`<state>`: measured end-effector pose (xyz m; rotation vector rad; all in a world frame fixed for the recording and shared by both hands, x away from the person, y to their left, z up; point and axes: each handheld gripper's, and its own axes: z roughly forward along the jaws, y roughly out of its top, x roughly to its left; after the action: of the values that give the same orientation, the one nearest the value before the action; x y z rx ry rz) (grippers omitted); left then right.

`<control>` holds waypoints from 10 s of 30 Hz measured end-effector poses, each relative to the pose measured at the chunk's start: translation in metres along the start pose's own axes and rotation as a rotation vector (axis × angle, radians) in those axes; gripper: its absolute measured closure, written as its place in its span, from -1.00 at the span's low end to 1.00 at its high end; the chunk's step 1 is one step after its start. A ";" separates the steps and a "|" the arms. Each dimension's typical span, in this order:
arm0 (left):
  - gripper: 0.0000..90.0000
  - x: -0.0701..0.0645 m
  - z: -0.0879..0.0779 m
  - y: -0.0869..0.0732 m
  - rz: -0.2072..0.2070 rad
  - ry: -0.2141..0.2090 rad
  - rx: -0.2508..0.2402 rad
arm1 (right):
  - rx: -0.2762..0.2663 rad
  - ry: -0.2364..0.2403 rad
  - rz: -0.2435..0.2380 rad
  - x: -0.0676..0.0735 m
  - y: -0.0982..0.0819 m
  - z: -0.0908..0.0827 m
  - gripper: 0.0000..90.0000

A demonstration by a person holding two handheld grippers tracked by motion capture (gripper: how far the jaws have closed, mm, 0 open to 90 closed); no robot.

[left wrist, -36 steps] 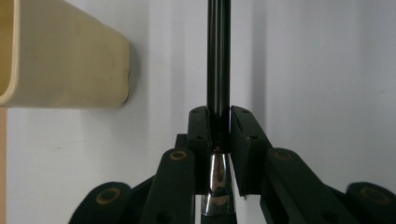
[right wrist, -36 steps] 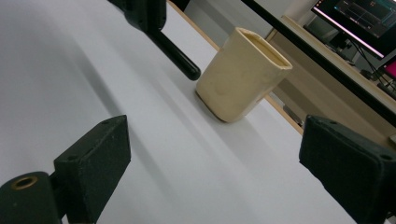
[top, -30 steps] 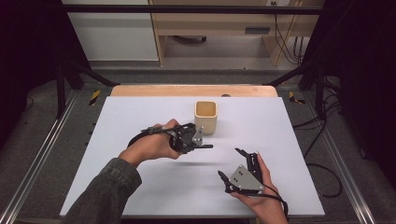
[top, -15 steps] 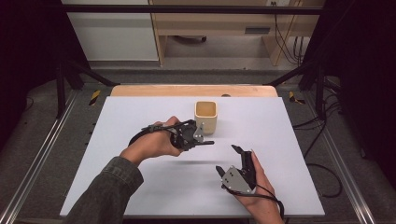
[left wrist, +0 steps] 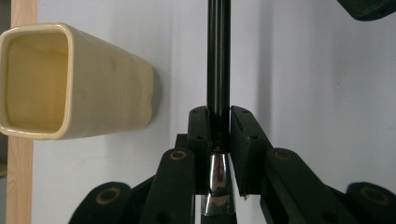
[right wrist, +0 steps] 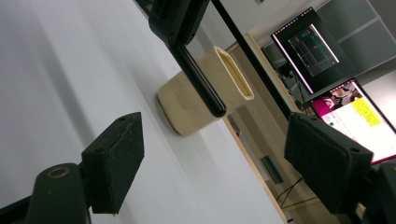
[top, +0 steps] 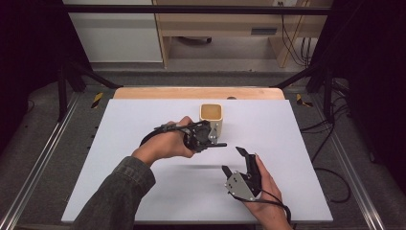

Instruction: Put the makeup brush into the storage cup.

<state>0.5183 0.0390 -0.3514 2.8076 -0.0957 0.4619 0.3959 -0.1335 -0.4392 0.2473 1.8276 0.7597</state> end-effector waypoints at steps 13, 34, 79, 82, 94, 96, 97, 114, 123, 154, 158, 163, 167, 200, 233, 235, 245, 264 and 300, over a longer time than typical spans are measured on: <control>0.74 0.003 0.002 0.018 0.009 0.003 0.011 | 0.068 -0.055 -0.112 0.004 0.003 0.011 -0.39; 0.74 0.002 -0.001 0.025 0.022 0.003 0.015 | 0.068 -0.042 -0.091 0.007 0.005 0.016 -0.40; 0.74 -0.006 -0.003 0.036 0.057 -0.023 0.024 | 0.100 -0.069 -0.329 0.014 0.014 0.024 0.06; 0.74 -0.007 -0.002 0.039 0.065 -0.023 0.029 | 0.095 -0.069 -0.344 0.013 0.014 0.024 0.13; 0.74 -0.009 -0.001 0.039 0.051 -0.040 0.023 | 0.101 -0.089 -0.391 0.011 0.013 0.024 0.41; 0.74 -0.009 -0.001 0.040 0.056 -0.038 0.024 | 0.107 -0.094 -0.394 0.011 0.012 0.024 0.44; 0.74 -0.009 -0.001 0.040 0.058 -0.039 0.023 | 0.104 -0.093 -0.397 0.011 0.012 0.024 0.45; 0.74 -0.012 -0.001 0.042 0.064 -0.062 0.013 | 0.095 -0.076 -0.429 0.013 0.011 0.026 0.65; 0.73 -0.012 -0.003 0.039 0.071 -0.085 0.001 | 0.098 -0.041 -0.441 0.014 0.010 0.026 0.76; -0.37 0.007 -0.030 -0.018 -0.200 0.178 -0.216 | 0.156 -0.001 -0.379 0.007 -0.007 0.028 0.76; -0.52 0.005 -0.032 -0.028 -0.258 0.221 -0.273 | 0.163 -0.002 -0.335 0.007 -0.008 0.027 0.76; -0.59 0.004 -0.032 -0.045 -0.340 0.263 -0.352 | 0.158 0.007 -0.316 0.001 -0.012 0.026 0.76; -0.67 -0.001 -0.030 -0.058 -0.366 0.257 -0.398 | 0.159 0.006 -0.266 -0.002 -0.016 0.025 0.76; -0.77 -0.042 -0.016 -0.079 -0.438 0.276 -0.589 | 0.074 0.085 0.130 -0.021 -0.029 0.026 0.76; -0.90 -0.089 -0.015 -0.194 -0.694 0.450 -0.809 | -0.117 0.200 0.681 -0.043 -0.053 0.036 0.76; -0.90 -0.092 -0.017 -0.199 -0.711 0.465 -0.822 | -0.128 0.204 0.699 -0.044 -0.054 0.035 0.76; -0.90 -0.098 -0.022 -0.221 -0.778 0.519 -0.871 | -0.168 0.225 0.794 -0.048 -0.059 0.038 0.76; -0.93 -0.113 -0.014 -0.238 -0.782 0.497 -0.891 | -0.208 0.263 0.861 -0.049 -0.063 0.049 0.76; -0.93 -0.119 -0.019 -0.249 -0.784 0.472 -0.967 | -0.224 0.228 0.876 -0.064 -0.054 0.045 0.76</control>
<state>0.4281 0.2847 -0.4407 1.5607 0.6642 0.6249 0.4719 -0.1904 -0.4316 0.8713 1.7964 1.6370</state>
